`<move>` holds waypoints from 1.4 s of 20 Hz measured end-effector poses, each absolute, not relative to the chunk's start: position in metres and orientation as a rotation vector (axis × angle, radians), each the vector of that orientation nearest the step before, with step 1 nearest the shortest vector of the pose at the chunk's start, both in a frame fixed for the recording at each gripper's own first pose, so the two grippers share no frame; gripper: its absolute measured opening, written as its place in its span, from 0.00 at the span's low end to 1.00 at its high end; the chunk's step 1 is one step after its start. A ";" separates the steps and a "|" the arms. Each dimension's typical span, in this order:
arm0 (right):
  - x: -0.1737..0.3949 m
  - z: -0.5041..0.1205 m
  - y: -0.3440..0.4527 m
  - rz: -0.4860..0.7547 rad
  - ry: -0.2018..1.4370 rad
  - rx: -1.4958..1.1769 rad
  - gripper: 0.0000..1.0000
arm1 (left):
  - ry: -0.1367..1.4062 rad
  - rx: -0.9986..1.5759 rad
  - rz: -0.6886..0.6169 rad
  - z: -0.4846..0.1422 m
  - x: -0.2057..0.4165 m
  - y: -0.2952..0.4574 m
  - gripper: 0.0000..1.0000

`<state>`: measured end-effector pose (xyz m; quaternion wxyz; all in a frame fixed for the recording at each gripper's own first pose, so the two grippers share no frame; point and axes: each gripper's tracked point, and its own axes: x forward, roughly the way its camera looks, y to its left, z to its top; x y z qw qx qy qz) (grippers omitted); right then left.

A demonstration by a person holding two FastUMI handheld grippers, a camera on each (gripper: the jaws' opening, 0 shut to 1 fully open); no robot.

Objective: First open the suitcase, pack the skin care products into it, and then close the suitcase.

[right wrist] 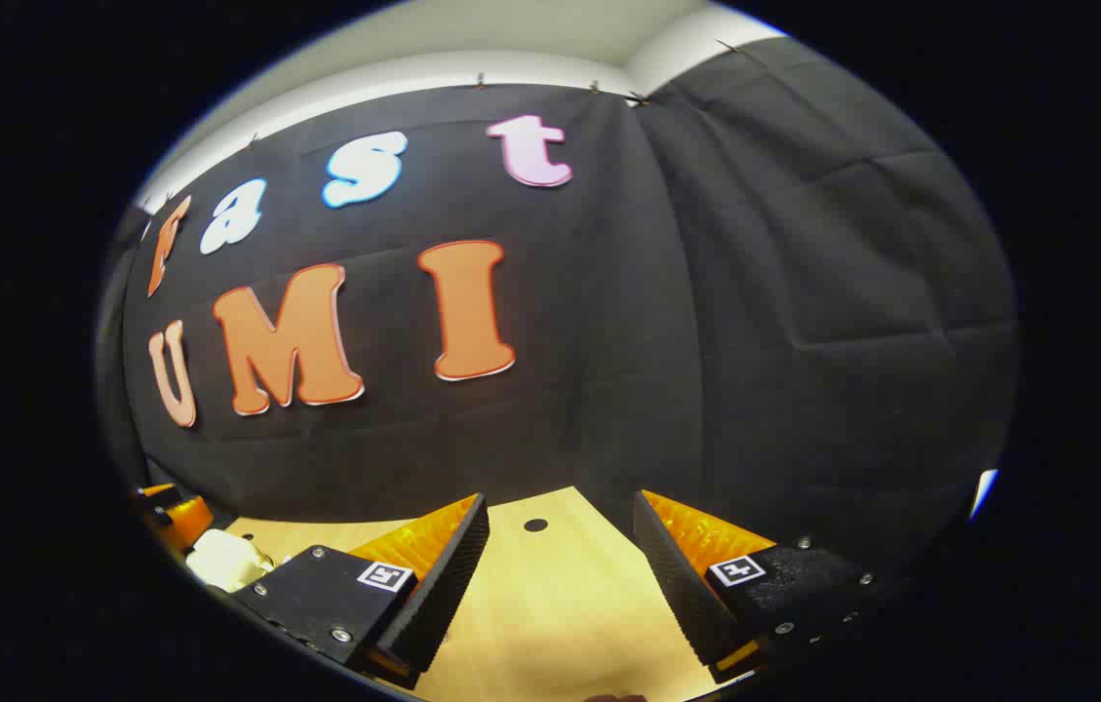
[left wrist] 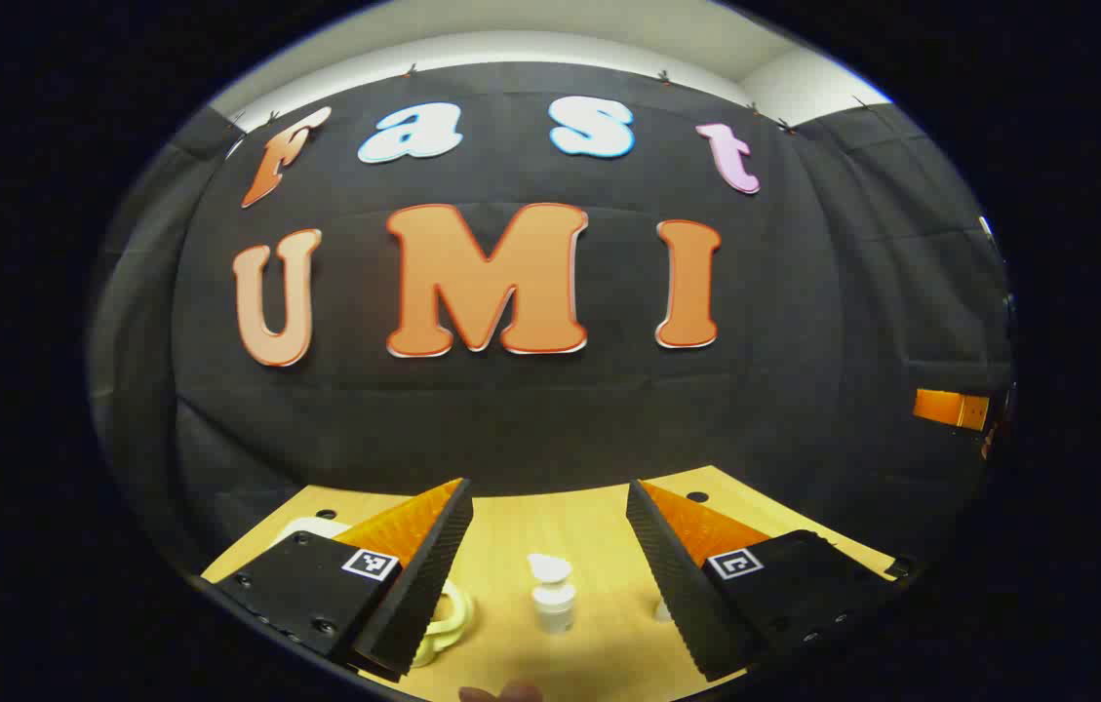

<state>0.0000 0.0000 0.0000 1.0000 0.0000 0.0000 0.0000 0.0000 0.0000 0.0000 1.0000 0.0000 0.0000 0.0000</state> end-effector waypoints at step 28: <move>0.014 -0.079 0.144 0.206 0.176 -0.044 0.95 | 0.083 0.269 0.211 -0.061 -0.007 0.109 0.99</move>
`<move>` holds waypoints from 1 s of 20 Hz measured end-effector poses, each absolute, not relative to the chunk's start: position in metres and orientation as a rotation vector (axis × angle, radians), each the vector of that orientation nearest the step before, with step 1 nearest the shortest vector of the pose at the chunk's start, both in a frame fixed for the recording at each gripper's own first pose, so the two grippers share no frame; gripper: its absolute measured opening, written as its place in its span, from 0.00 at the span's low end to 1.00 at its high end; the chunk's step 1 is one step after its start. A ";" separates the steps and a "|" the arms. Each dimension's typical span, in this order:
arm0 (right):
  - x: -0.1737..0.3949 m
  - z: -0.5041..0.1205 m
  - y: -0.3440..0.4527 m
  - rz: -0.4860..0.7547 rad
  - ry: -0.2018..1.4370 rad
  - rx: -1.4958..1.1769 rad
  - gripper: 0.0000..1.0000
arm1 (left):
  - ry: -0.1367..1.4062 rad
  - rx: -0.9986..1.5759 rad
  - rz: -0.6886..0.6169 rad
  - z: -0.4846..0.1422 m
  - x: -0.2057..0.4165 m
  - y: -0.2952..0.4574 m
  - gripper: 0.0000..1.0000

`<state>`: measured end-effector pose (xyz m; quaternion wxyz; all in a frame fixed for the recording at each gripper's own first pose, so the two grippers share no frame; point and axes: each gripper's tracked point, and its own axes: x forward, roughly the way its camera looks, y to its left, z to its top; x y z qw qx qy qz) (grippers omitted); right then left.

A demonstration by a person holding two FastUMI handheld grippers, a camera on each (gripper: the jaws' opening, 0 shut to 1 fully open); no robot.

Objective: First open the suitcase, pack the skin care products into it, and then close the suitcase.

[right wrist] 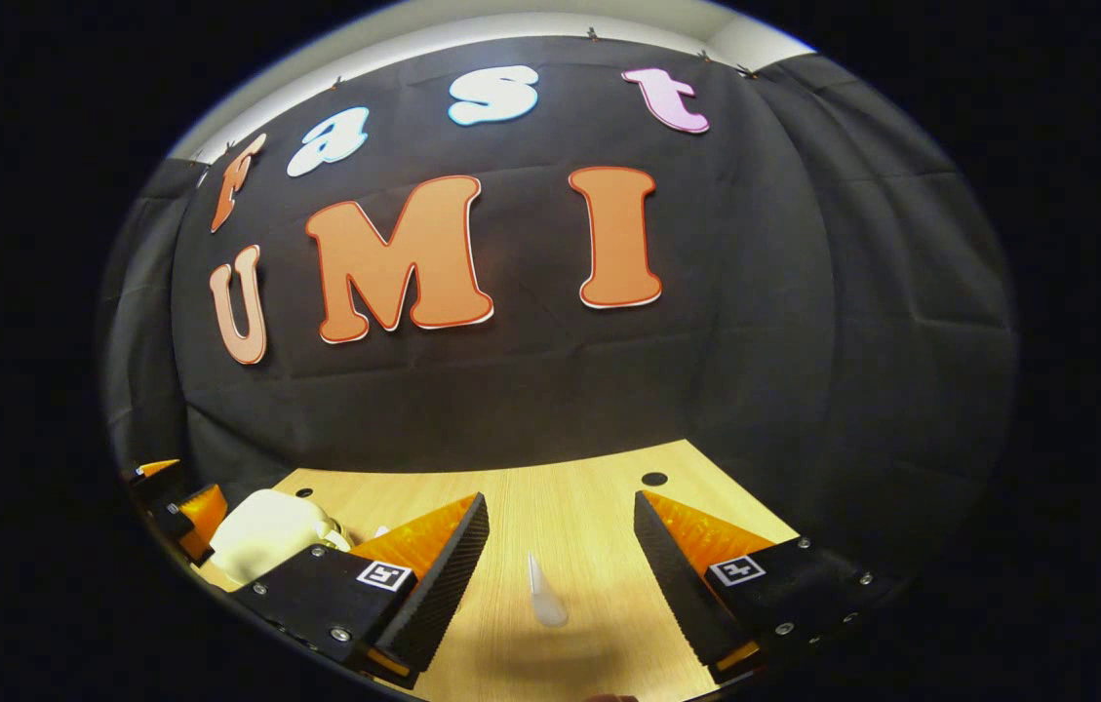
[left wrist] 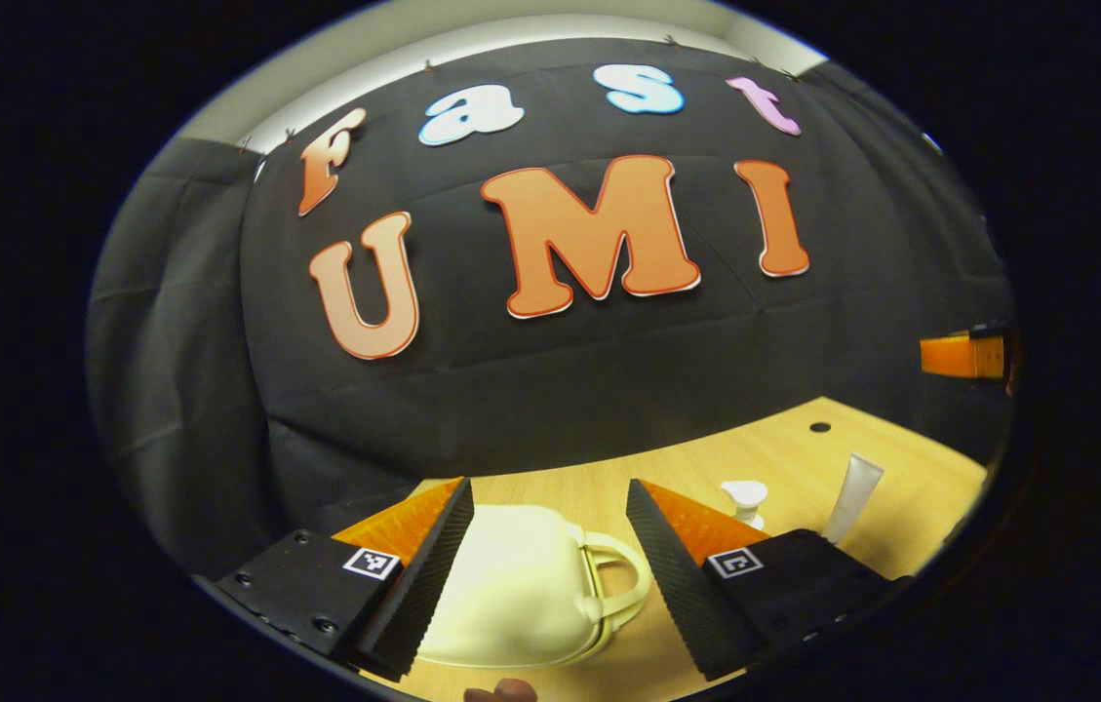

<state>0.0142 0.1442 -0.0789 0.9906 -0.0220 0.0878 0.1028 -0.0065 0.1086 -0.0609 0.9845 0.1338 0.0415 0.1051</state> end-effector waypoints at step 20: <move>0.029 -0.150 0.032 0.044 0.344 -0.019 0.95 | 0.432 0.985 0.095 -0.227 0.041 0.070 0.98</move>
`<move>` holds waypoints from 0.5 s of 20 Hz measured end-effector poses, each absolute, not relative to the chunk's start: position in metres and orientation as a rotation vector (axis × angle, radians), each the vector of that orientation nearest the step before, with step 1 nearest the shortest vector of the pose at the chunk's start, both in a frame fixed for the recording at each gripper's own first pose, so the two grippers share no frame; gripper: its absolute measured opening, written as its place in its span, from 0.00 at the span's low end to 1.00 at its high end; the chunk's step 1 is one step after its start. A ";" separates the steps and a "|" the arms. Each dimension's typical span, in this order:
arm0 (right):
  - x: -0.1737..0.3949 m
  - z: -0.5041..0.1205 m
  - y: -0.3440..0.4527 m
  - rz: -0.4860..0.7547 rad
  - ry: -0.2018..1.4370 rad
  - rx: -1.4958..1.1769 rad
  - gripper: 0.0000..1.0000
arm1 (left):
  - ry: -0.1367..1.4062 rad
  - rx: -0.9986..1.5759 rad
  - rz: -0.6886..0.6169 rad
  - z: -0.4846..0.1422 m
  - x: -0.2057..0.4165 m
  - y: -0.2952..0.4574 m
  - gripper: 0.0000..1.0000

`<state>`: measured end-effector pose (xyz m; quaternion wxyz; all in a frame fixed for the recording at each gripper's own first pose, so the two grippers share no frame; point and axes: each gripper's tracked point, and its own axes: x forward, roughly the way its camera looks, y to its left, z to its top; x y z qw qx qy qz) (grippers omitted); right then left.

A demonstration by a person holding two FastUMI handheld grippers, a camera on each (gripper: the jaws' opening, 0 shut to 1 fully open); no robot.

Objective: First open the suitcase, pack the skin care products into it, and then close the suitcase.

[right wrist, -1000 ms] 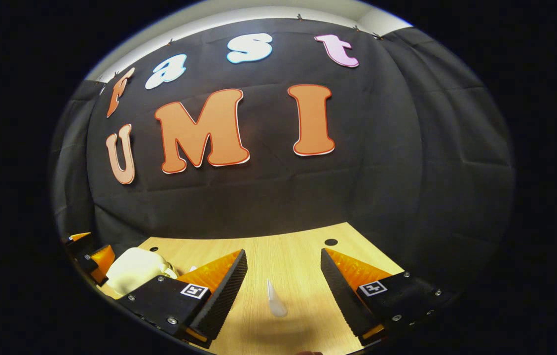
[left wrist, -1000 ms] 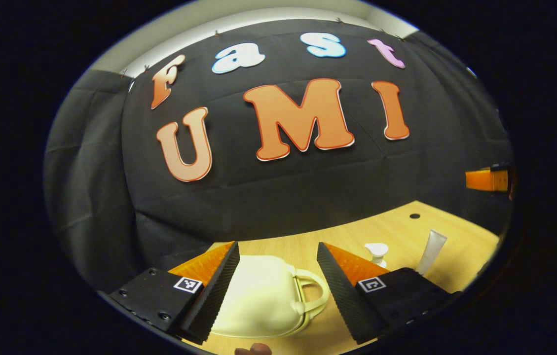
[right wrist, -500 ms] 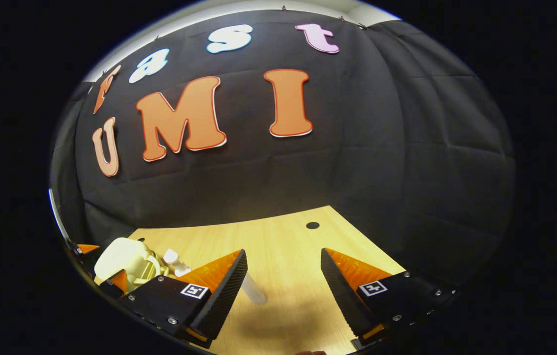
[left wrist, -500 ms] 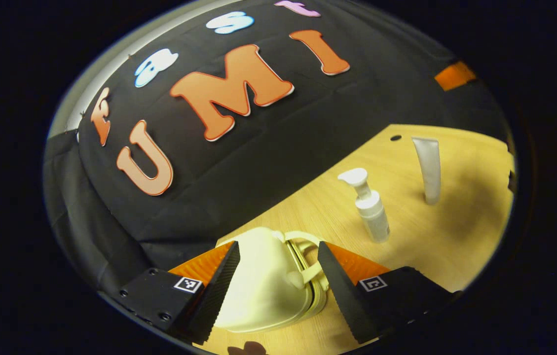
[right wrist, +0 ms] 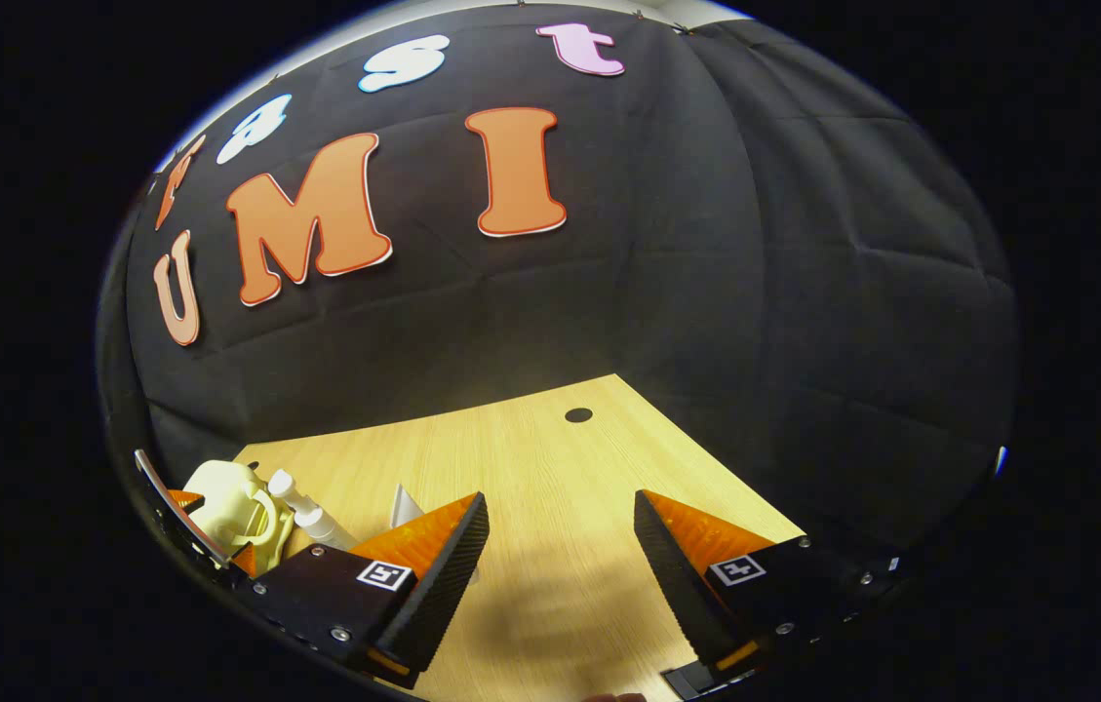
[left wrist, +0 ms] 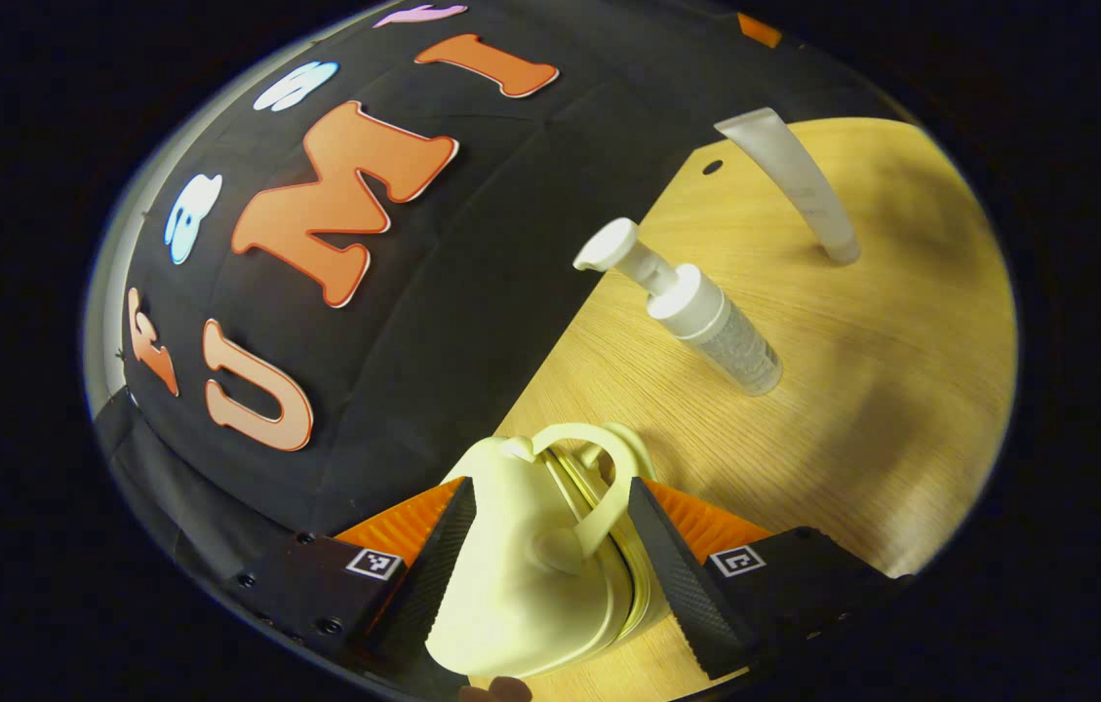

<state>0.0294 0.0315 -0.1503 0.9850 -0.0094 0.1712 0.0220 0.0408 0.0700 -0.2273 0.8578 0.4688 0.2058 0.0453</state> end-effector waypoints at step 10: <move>0.044 -0.181 0.008 0.014 0.411 0.012 0.96 | 0.533 1.130 0.118 -0.258 0.074 0.085 0.98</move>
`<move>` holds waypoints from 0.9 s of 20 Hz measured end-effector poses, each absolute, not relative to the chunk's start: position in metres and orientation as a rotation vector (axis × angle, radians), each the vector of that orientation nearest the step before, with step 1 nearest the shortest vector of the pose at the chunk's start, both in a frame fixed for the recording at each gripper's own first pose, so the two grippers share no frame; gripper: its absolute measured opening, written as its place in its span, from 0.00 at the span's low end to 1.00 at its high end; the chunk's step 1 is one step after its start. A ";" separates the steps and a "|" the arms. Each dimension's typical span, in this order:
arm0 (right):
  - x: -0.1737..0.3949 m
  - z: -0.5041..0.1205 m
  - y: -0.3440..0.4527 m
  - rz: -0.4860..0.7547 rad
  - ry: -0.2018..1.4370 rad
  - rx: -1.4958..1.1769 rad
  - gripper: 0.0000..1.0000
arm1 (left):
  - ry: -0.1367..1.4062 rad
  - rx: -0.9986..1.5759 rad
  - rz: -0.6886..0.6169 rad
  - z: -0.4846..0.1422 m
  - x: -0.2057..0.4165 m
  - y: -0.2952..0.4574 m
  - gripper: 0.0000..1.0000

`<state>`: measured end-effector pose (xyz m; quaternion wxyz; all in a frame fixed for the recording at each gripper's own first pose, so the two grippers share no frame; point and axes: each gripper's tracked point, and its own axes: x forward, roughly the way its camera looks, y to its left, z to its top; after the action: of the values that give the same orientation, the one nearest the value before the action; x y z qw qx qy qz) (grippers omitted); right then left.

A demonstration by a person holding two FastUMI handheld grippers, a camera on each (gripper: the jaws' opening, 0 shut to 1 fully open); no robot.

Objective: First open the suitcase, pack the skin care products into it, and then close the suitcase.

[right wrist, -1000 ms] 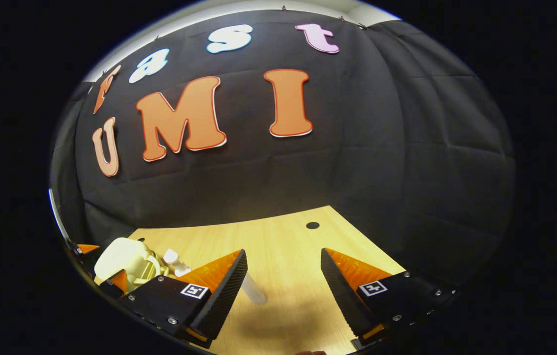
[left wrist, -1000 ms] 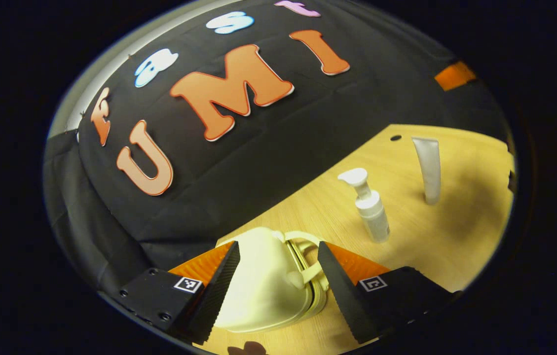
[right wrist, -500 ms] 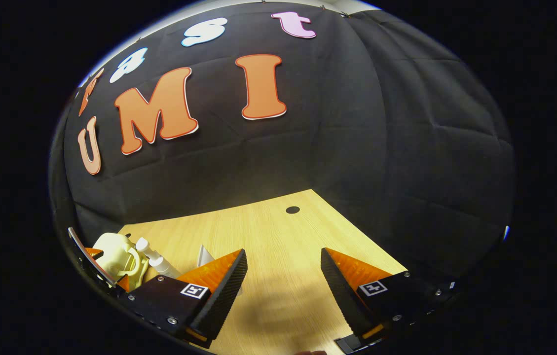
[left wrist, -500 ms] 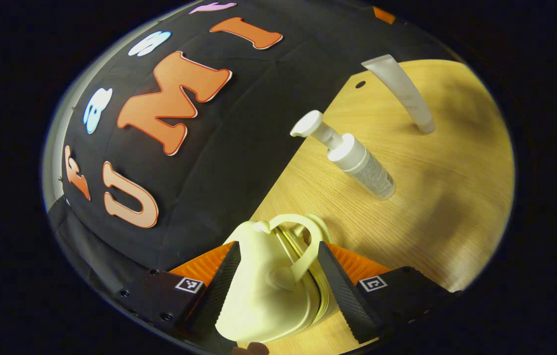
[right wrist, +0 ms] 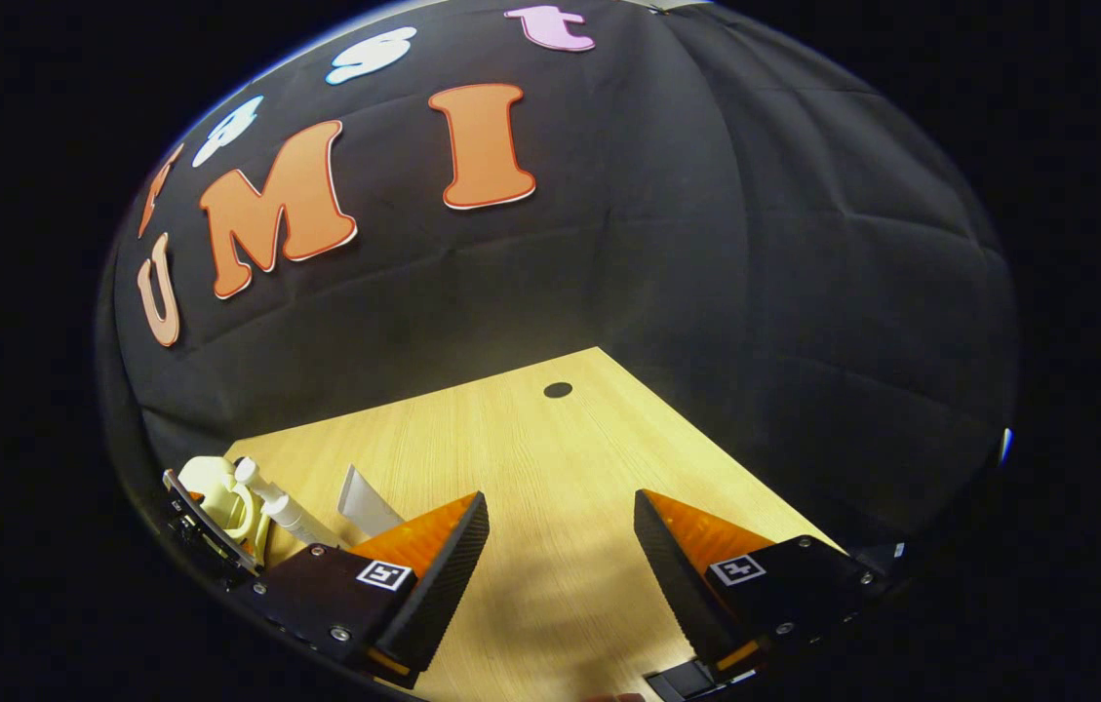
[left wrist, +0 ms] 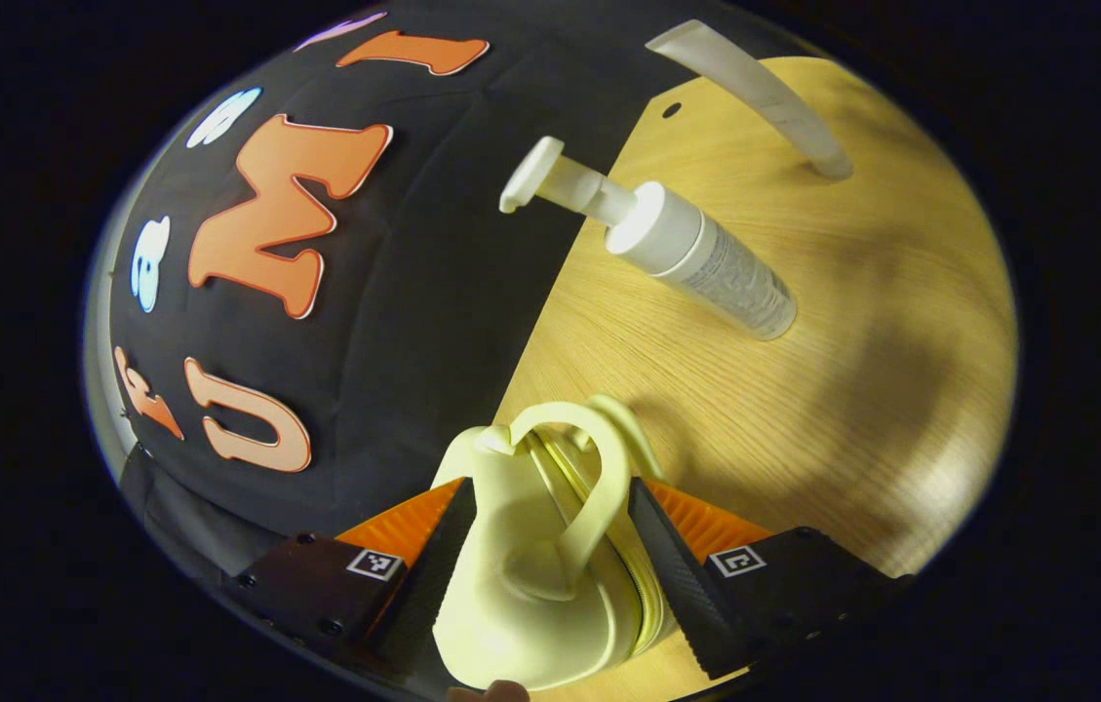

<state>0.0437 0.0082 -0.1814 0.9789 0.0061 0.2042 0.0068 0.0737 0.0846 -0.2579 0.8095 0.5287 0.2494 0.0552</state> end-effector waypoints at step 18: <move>0.040 -0.158 0.063 0.044 0.366 -0.009 0.95 | 0.520 0.973 0.008 -0.235 0.086 0.079 0.08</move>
<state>0.0400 0.0628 -0.1578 0.9830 -0.0046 0.1821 0.0221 0.0864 0.0795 -0.2348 0.8517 0.4621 0.2471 0.0036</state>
